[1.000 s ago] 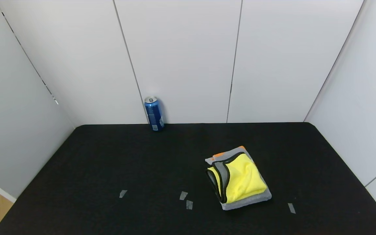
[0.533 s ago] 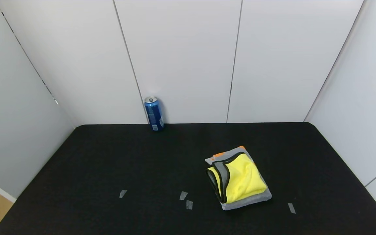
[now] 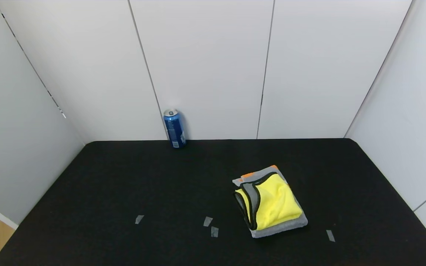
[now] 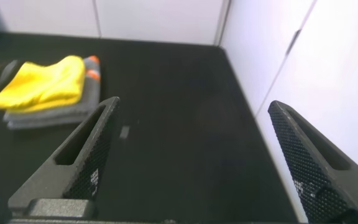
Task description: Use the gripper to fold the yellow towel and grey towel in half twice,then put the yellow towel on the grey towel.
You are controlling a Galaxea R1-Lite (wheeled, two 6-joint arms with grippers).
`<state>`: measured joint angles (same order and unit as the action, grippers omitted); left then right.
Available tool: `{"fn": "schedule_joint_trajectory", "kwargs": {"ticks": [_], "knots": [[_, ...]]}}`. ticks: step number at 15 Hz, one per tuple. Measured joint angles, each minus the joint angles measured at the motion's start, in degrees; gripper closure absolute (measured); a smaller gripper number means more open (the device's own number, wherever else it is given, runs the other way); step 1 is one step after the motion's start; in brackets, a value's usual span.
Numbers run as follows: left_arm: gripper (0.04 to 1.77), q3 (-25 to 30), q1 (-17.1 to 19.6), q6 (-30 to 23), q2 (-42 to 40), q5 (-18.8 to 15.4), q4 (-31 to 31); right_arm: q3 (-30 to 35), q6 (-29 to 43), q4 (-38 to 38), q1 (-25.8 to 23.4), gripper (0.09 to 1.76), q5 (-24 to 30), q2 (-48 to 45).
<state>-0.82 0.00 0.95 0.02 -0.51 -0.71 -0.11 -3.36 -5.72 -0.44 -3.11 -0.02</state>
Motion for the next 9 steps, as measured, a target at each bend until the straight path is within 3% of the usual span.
{"fn": "schedule_joint_trajectory", "kwargs": {"ticks": [3,9], "knots": [[0.09,0.71,0.00,0.09,0.00,-0.06,0.11,0.04,0.55,5.83,0.00,0.14,2.68,0.00],[0.09,0.82,0.00,0.00,0.00,-0.02,0.27,0.01,1.16,6.05,0.17,0.14,3.04,0.00]]}}
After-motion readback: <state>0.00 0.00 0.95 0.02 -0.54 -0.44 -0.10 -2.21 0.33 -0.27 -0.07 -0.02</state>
